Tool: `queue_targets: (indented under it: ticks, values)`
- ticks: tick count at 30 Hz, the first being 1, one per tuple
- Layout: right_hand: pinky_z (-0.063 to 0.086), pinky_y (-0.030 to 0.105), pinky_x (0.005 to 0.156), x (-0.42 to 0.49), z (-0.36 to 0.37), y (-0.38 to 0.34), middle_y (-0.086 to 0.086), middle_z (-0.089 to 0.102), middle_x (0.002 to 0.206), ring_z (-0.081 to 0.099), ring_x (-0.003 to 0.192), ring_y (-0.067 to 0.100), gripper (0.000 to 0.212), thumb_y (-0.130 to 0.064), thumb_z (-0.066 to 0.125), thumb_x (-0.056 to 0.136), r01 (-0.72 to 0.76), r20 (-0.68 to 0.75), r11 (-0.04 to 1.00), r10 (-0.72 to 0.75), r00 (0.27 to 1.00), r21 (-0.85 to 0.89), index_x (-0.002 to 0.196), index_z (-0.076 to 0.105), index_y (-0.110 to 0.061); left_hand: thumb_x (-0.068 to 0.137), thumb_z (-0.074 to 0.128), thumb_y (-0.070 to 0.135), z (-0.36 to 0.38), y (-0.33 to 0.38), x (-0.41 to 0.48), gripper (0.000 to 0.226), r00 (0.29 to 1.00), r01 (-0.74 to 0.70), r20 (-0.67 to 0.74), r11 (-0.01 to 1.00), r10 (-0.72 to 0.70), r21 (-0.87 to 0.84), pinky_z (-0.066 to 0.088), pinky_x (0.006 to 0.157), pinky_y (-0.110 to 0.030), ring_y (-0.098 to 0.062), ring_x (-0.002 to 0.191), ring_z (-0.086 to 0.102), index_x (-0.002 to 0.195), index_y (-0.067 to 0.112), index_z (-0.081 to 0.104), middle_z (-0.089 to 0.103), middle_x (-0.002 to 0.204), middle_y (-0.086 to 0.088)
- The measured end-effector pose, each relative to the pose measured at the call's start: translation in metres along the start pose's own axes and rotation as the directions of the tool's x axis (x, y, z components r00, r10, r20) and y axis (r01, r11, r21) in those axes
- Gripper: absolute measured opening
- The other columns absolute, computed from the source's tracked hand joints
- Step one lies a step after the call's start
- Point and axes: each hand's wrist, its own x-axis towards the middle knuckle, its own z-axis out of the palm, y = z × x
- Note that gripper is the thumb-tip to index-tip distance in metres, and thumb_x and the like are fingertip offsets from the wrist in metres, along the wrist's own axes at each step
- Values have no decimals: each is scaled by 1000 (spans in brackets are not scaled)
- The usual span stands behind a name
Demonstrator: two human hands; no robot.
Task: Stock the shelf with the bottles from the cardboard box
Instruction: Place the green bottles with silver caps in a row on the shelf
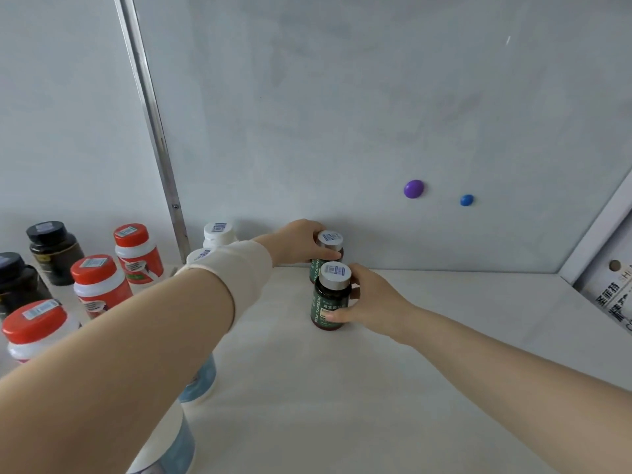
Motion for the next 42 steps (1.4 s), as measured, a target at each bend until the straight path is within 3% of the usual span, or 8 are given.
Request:
queue_targets:
  ticks: [3,12,17,21,26,32,39,42]
  values:
    - [40,20,83,1,2,1,-6,56,111,53,100,11,58,-9,78,71,4,0,1000,-4,1000,-8,121,48,-16,84,68,29,2,-1,1,29,1000,-8,4,1000,8,7,42,71,-23,-16,87,52,103,9,59,58,96,-3]
    - [43,23,87,0,3,-1,-11,55,102,55,99,11,56,-11,78,71,-48,30,999,49,998,-15,117,47,-16,84,66,34,-3,5,2,30,997,54,53,999,-54,7,44,70,-25,-19,86,51,103,14,56,55,96,-2]
    - [39,28,102,-20,-15,-15,-1,49,134,47,125,16,85,-35,80,66,-66,4,991,67,998,-115,137,38,-15,85,61,45,-26,16,-25,66,987,155,2,955,-161,254,39,106,-39,-25,123,50,139,14,37,46,138,-4]
    - [32,29,106,-52,-33,-39,7,32,149,35,136,20,79,-35,66,83,-30,-42,940,16,999,-340,145,24,-10,90,55,42,-43,35,-75,59,994,96,-94,785,-48,613,40,101,-39,-25,124,48,139,15,36,47,137,-6]
    - [36,34,97,-103,-22,-79,13,39,136,39,128,31,56,-35,55,88,44,-127,822,-140,982,-567,134,37,-9,93,51,34,-50,54,-164,45,975,116,-191,469,116,875,42,93,-36,-27,116,51,132,13,43,53,127,-8]
    - [34,40,101,-162,33,-131,12,35,140,35,130,30,54,-35,48,93,147,-75,652,-301,951,-744,138,34,-10,94,46,33,-64,49,-285,41,957,220,-270,345,103,912,40,90,-31,-25,113,52,129,13,44,54,124,-6]
    - [36,41,100,-212,155,-225,14,40,138,39,126,33,46,-32,48,92,389,108,563,-468,877,-729,130,40,-8,93,47,29,-125,-4,-443,41,893,443,-445,318,-72,838,39,91,-32,-24,116,50,131,15,43,52,126,-6]
    - [37,41,100,-229,229,-277,14,40,138,40,126,32,49,-33,49,92,501,192,498,-547,815,-708,133,39,-9,93,48,31,-153,-47,-519,44,863,506,-487,236,-136,830,40,94,-34,-25,117,51,133,13,40,52,128,-7]
